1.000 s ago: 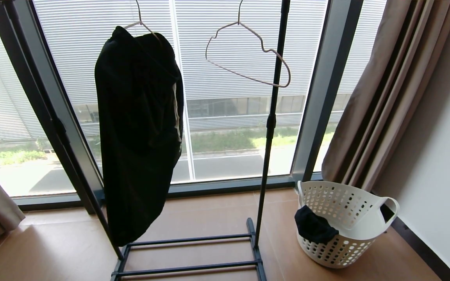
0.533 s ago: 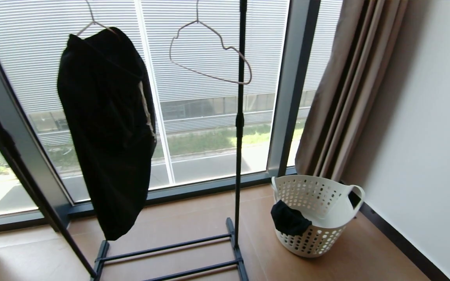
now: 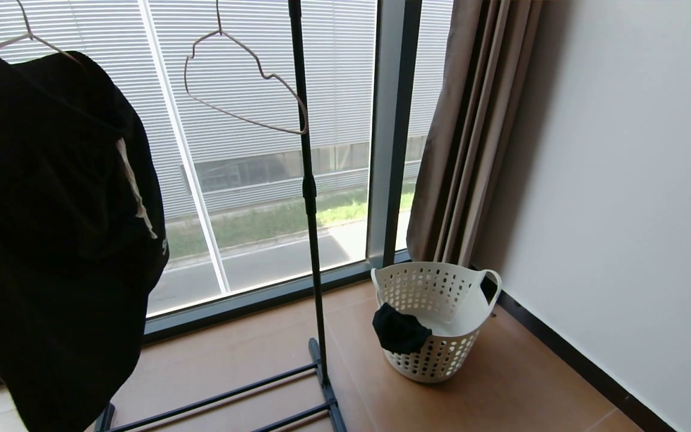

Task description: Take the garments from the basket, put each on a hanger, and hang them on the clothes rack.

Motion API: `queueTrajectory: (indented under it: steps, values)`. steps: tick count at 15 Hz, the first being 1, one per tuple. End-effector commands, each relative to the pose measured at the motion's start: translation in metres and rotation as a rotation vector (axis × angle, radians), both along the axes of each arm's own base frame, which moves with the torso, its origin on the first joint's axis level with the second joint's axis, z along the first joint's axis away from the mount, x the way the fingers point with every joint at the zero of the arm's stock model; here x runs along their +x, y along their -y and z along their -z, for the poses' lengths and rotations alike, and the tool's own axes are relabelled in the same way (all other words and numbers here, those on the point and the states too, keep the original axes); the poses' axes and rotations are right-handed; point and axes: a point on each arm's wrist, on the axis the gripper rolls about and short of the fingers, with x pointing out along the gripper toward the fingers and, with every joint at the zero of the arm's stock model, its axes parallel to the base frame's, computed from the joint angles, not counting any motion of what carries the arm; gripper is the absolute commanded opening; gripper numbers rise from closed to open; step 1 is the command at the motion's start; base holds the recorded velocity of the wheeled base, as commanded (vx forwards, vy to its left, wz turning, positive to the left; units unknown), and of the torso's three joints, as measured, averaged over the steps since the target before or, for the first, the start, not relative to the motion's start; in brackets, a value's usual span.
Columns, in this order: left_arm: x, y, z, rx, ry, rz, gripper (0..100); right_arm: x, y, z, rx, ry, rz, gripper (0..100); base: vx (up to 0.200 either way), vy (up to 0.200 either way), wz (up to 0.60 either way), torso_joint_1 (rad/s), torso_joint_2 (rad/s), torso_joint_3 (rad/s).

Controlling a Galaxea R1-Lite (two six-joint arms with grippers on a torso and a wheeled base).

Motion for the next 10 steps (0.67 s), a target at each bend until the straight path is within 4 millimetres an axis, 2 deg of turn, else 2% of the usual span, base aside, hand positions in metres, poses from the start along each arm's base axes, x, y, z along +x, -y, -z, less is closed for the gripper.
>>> queueTrajectory:
  steps: [1, 4, 10]
  values:
    - [0.0000, 0.0000, 0.0000, 0.000, 0.000, 0.000, 100, 0.0001, 0.0000, 0.0001, 0.000, -0.002, -0.001, 100, 0.000, -0.200, 0.00, 0.012, 0.01, 0.002]
    - [0.0000, 0.0000, 0.0000, 0.000, 0.000, 0.000, 100, 0.0001, 0.0000, 0.0000, 0.000, -0.001, -0.001, 100, 0.000, -0.200, 0.00, 0.001, 0.00, -0.001]
    - [0.0000, 0.0000, 0.0000, 0.000, 0.000, 0.000, 100, 0.0001, 0.0000, 0.0000, 0.000, -0.001, -0.001, 100, 0.200, 0.000, 0.00, -0.002, 0.00, 0.002]
